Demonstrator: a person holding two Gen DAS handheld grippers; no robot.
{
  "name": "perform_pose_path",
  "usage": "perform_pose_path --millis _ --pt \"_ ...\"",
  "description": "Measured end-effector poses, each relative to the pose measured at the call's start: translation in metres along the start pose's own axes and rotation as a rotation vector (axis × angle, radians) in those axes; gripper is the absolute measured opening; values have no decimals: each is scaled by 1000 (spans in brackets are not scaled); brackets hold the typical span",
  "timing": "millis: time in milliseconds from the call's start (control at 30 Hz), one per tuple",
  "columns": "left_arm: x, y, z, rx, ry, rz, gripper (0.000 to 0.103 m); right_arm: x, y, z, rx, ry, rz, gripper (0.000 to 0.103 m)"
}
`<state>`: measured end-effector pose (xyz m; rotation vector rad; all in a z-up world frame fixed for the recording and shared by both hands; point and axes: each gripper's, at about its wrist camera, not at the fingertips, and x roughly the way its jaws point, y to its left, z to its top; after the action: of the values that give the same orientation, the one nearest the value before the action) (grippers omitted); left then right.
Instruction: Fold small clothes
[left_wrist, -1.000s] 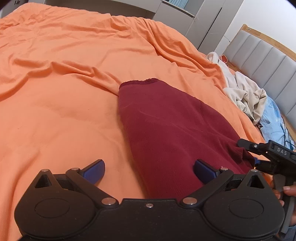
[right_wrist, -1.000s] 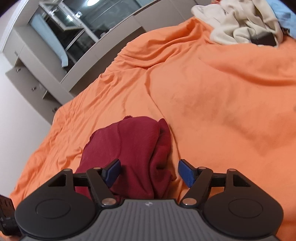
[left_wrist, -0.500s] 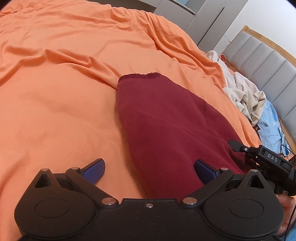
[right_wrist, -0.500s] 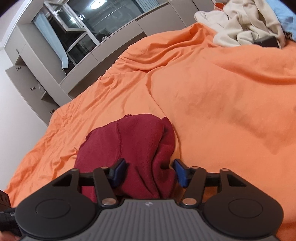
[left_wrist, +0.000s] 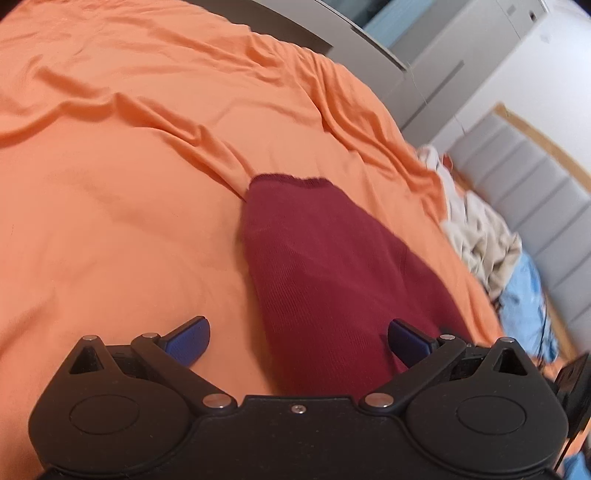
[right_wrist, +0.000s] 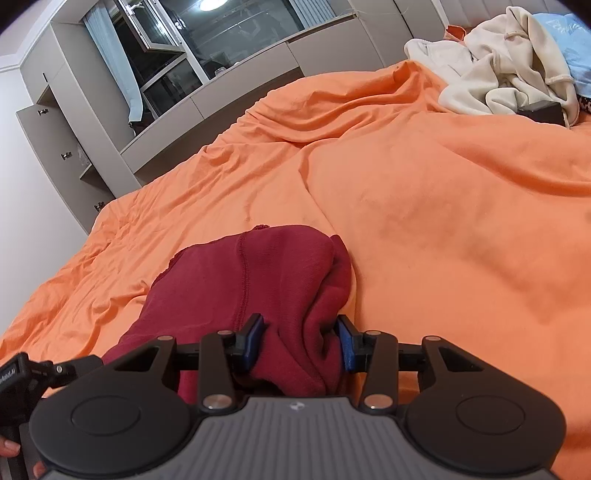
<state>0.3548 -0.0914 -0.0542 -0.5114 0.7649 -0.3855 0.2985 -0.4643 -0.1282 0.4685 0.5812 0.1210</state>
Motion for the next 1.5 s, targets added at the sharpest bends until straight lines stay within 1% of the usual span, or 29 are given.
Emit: perform_pose_path --millis 67,167,300,367,433,467,500,533,567,633,667,700,733,833,967,1133,1167,1233,1333,1400,1500 --pt "2 4 1 -25 -2 -7 102 0 -1 0 2 0 0 47" --pt "5 3 1 -23 2 -5 102 0 -1 0 0 0 -3 47" --pt "9 -1 0 11 31 -1 102 0 2 -1 -18 -5 -10 47" --pt "11 -7 -2 46 48 -9 97 -1 4 -2 -32 -9 -16 46" --pt "13 -14 -3 84 68 -6 87 -1 7 -3 -49 -15 -22 44" --pt "14 -17 -4 99 72 0 85 -2 8 -2 -57 -18 -24 43" --pt "14 -19 -4 106 72 -1 81 -2 9 -2 -65 -20 -26 41" --pt "14 -20 -4 105 74 -11 73 -3 11 -2 -73 -22 -26 39" --pt "14 -21 -3 101 77 -14 73 -4 12 -2 -78 -24 -23 38" --pt "13 -24 -2 109 78 9 64 -6 14 -1 -88 -31 -19 35" --pt "12 -26 -1 121 73 14 61 -7 15 0 -93 -35 -18 34" --pt "11 -29 -1 130 64 18 53 -9 17 0 -98 -42 -18 33" --pt "9 -32 0 137 55 24 48 -11 20 1 -104 -50 -18 33" --pt "2 -45 2 194 28 39 38 -18 31 3 -134 -79 -21 32" --pt "-13 -61 7 275 -22 32 34 -28 50 6 -170 -118 -30 32" --pt "-33 -68 16 295 -70 17 32 -37 71 11 -183 -157 -33 31" --pt "-38 -67 18 297 -80 16 32 -38 75 11 -187 -159 -32 29" --pt "-46 -66 20 298 -95 17 32 -38 87 10 -208 -147 11 28" --pt "-57 -60 21 297 -114 34 31 -37 115 -1 -308 -119 6 28" --pt "-63 -53 21 285 -114 44 31 -35 126 -9 -335 -106 21 28" --pt "-74 -41 22 278 -119 55 30 -35 141 -15 -365 -117 45 28"
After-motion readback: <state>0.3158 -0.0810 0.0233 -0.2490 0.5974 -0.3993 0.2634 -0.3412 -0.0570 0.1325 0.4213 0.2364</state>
